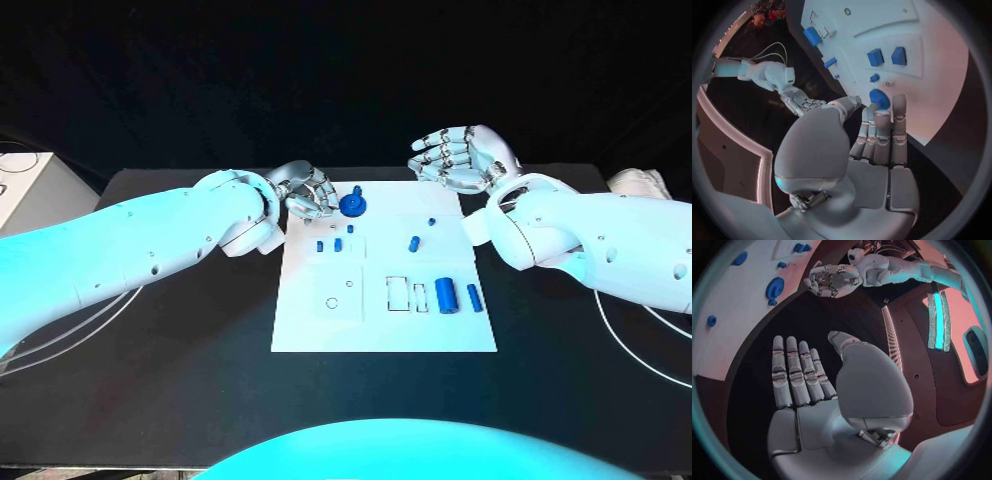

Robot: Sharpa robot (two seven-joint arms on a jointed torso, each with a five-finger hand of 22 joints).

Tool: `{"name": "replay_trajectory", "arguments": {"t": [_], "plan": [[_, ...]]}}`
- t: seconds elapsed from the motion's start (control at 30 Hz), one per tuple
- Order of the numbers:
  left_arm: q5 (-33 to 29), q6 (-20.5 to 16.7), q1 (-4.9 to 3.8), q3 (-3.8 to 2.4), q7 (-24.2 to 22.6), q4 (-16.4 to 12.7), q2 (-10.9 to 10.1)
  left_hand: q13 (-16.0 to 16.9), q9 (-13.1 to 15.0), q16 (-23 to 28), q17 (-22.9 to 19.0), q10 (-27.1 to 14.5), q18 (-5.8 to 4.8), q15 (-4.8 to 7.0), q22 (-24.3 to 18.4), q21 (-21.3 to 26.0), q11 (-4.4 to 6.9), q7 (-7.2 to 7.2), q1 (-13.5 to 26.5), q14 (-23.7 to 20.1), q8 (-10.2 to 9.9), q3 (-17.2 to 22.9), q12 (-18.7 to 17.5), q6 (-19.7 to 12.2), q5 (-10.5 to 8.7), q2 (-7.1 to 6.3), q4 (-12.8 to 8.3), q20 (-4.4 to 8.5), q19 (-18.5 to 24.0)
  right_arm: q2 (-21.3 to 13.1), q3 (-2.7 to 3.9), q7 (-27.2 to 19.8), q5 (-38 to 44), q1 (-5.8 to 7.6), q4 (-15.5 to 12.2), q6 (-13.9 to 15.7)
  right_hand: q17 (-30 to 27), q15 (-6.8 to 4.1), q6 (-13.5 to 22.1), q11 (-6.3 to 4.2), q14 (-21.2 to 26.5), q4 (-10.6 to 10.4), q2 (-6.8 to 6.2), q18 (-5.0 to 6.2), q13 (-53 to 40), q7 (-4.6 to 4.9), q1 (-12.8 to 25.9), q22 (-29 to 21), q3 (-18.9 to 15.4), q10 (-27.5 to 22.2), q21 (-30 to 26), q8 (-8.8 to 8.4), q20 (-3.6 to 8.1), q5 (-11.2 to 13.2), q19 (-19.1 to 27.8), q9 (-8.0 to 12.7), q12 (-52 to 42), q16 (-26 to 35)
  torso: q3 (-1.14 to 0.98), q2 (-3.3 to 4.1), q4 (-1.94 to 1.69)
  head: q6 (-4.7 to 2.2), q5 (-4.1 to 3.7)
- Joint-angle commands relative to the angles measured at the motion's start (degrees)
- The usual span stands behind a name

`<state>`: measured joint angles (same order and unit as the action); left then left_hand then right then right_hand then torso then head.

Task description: Assemble the parts on the task board

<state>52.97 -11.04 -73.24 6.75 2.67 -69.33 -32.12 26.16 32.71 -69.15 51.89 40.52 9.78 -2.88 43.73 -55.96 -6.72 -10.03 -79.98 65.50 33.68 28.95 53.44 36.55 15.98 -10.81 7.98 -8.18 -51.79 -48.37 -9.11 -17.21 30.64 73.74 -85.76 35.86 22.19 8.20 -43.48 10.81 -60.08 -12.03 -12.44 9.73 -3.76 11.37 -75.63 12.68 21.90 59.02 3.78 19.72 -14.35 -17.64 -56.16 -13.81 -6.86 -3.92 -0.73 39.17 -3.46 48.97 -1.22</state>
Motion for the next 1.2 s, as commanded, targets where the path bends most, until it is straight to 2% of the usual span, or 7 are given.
{"name": "replay_trajectory", "arguments": {"t": [0.03, 0.2, 0.5, 0.77, 0.83, 1.0, 1.2], "plan": [[9.8, -3.8, 0.12, 0.22, -8.0, 0.9, 1.0, -1.2, -0.9, -0.8, 0.1, -1.2, 0.66, -0.18, 0.2, -0.2, -0.25, -0.72, -0.4, 0.0, -0.3, 0.7, -1.2, -0.6, -0.48, -1.30, -0.5, -0.43, 0.2, 0.0, 0.02, -0.4, 0.1, -0.03, 0.0, -0.6, -0.1, 0.00, 0.3, 0.11, 0.2, 0.0, 0.26, 0.74, 0.1, 3.19, 0.5, 0.0, -0.2, -0.4, -0.1, -0.36, 0.01, -0.2, 0.4, 0.1, 0.3, 0.1, 0.03, 0.04, 0.07, -0.24, -0.02], [15.7, -3.3, 0.23, 0.51, -9.0, 2.9, 2.9, -4.3, -2.9, -0.3, -3.2, -3.0, 0.71, -0.71, 0.7, -0.5, -0.74, -0.98, -0.7, -2.3, -0.4, 1.4, -4.4, -1.1, -0.64, -3.04, -1.3, -0.87, 0.7, 0.1, 0.02, -0.4, 0.1, -0.04, 0.0, -0.7, -0.1, 0.00, 0.3, 0.11, 0.2, 0.0, 0.26, 0.74, 0.1, 3.19, 0.5, 0.0, -0.2, -0.4, -0.1, -0.36, 0.01, -0.2, 0.4, 0.1, 0.3, 0.1, -0.03, 0.15, 0.21, -0.56, -0.01], [21.3, 0.6, 0.49, 0.88, -7.5, 5.8, 6.0, -8.6, -6.6, -2.2, -4.0, -1.2, 0.76, -0.67, 1.5, -1.3, -0.79, -0.36, -0.3, -1.6, -1.5, 2.1, -7.9, 1.0, -0.73, -4.13, -2.2, -0.99, 0.9, 0.3, 0.02, -0.4, 0.1, -0.06, 0.1, -0.8, -0.1, 0.00, 0.3, 0.11, 0.2, 0.0, 0.26, 0.74, 0.1, 3.19, 0.5, 0.0, -0.2, -0.4, -0.1, -0.36, 0.01, -0.2, 0.4, 0.1, 0.3, 0.1, -0.05, 0.17, 0.18, -0.76, -0.31], [25.7, 5.9, 0.57, 0.97, -2.5, 7.2, 7.6, -10.2, -8.1, -3.5, -3.6, -1.4, 0.76, -0.83, 1.7, -1.6, -0.98, -0.19, 0.2, -0.5, -2.2, 1.8, -9.5, 2.1, -0.65, -4.42, -2.4, -1.14, 0.6, 0.4, 0.02, -0.4, 0.1, -0.06, 0.1, -0.8, -0.1, 0.00, 0.3, 0.11, 0.2, 0.0, 0.26, 0.74, 0.1, 3.19, 0.5, 0.0, -0.2, -0.4, -0.1, -0.36, 0.01, -0.2, 0.4, 0.1, 0.3, 0.1, -0.11, 0.12, 0.15, -0.56, -0.46], [26.4, 6.6, 0.58, 0.98, -1.6, 7.4, 7.9, -10.4, -8.5, -3.9, -3.4, -1.1, 0.69, -0.83, 2.0, -1.9, -0.97, -0.14, 0.3, -0.2, -2.3, 1.7, -9.7, 2.4, -0.65, -4.45, -2.4, -1.17, 0.3, 0.5, 0.02, -0.4, 0.1, -0.06, 0.1, -0.8, -0.1, 0.00, 0.3, 0.11, 0.2, 0.0, 0.26, 0.74, 0.1, 3.19, 0.5, 0.0, -0.2, -0.4, -0.1, -0.36, 0.01, -0.2, 0.4, 0.1, 0.3, 0.1, -0.05, 0.10, 0.09, -0.60, -0.48], [27.4, 7.4, 0.59, 0.99, -0.1, 8.2, 8.7, -10.7, -8.8, -4.3, -3.3, -0.8, 0.62, -0.80, 2.5, -2.3, -0.93, -0.08, 0.3, 0.1, -2.5, 1.7, -9.8, 2.7, -0.61, -4.41, -2.5, -1.18, -0.1, 0.6, 0.03, -0.4, 0.1, -0.06, 0.2, -0.9, -0.1, 0.00, 0.3, 0.11, 0.2, 0.0, 0.26, 0.74, 0.1, 3.19, 0.5, 0.0, -0.2, -0.4, -0.1, -0.36, 0.01, -0.2, 0.4, 0.1, 0.3, 0.1, 0.04, 0.10, 0.13, -0.57, -0.45], [27.8, 7.8, 0.59, 0.98, 0.7, 9.1, 9.5, -11.2, -9.5, -5.1, -2.6, -0.1, 0.40, -0.72, 3.6, -3.3, -0.82, -0.05, 0.2, 0.9, -2.8, 1.9, -10.0, 3.3, -0.54, -4.23, -2.6, -1.14, -1.2, 0.7, 0.03, -0.4, 0.1, -0.06, 0.2, -0.9, -0.1, 0.00, 0.3, 0.11, 0.2, 0.0, 0.26, 0.74, 0.1, 3.19, 0.5, 0.0, -0.2, -0.4, -0.1, -0.36, 0.01, -0.2, 0.4, 0.1, 0.3, 0.1, -0.04, 0.08, 0.14, -0.55, -0.52]]}}
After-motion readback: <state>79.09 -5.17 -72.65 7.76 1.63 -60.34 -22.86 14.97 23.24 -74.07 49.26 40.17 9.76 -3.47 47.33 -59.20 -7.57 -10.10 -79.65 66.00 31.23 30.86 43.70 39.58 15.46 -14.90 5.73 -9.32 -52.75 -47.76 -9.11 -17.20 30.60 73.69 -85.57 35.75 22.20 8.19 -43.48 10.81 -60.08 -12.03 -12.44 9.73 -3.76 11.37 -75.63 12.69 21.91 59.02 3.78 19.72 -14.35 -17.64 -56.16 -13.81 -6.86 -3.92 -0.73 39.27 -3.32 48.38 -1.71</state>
